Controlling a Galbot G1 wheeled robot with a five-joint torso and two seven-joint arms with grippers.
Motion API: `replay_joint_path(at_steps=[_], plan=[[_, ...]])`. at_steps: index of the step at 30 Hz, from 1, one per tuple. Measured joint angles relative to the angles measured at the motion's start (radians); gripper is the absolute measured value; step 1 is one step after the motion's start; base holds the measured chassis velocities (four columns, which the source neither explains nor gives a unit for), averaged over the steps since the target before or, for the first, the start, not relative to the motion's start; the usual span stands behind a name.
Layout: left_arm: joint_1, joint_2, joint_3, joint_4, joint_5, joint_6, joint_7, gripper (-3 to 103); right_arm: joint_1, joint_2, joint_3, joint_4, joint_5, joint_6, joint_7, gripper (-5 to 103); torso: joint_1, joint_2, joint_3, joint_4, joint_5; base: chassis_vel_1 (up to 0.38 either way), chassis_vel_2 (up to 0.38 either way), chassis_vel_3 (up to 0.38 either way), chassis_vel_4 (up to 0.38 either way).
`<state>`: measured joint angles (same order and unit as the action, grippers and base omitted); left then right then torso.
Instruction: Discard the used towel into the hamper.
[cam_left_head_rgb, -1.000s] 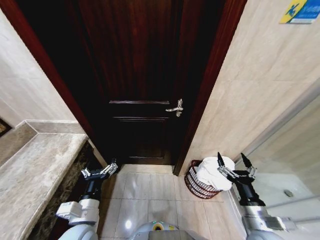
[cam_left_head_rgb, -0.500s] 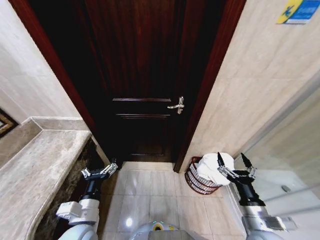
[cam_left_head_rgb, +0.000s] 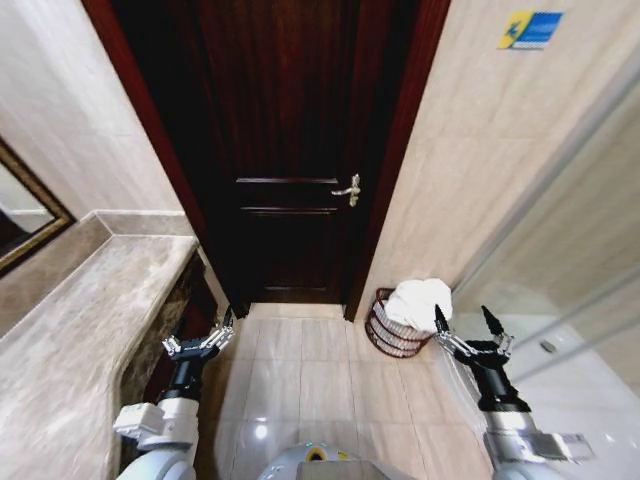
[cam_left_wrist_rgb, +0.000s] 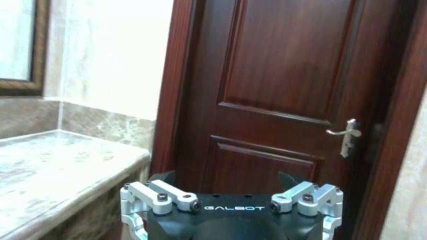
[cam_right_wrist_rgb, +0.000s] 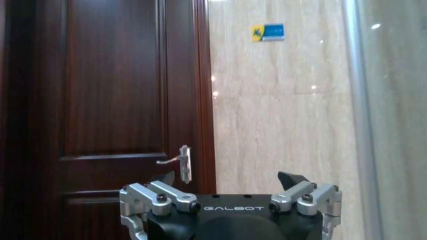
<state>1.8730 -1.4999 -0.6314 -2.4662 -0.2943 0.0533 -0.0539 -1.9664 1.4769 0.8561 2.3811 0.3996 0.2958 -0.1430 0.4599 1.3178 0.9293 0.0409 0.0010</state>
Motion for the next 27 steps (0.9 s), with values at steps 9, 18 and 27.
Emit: replay_joint_path(at_steps=[9,18,27], plan=[[0.0,0.0,0.0,0.0,0.0,0.0,0.0,100,0.0,0.0,0.0,0.0,0.0,0.0,0.0,100,-0.001,0.001,0.0,-0.0004,-0.0014,0.207,-0.205,-0.258,0.228],[0.0,0.0,0.0,0.0,0.0,0.0,0.0,100,0.0,0.0,0.0,0.0,0.0,0.0,0.0,100,0.002,-0.001,0.001,0.0005,-0.0008,-0.05,0.029,0.052,-0.013],[0.0,0.0,0.0,0.0,0.0,0.0,0.0,100,0.0,0.0,0.0,0.0,0.0,0.0,0.0,100,0.0,0.0,0.0,-0.0002,-0.001,0.042,-0.042,-0.045,0.041]])
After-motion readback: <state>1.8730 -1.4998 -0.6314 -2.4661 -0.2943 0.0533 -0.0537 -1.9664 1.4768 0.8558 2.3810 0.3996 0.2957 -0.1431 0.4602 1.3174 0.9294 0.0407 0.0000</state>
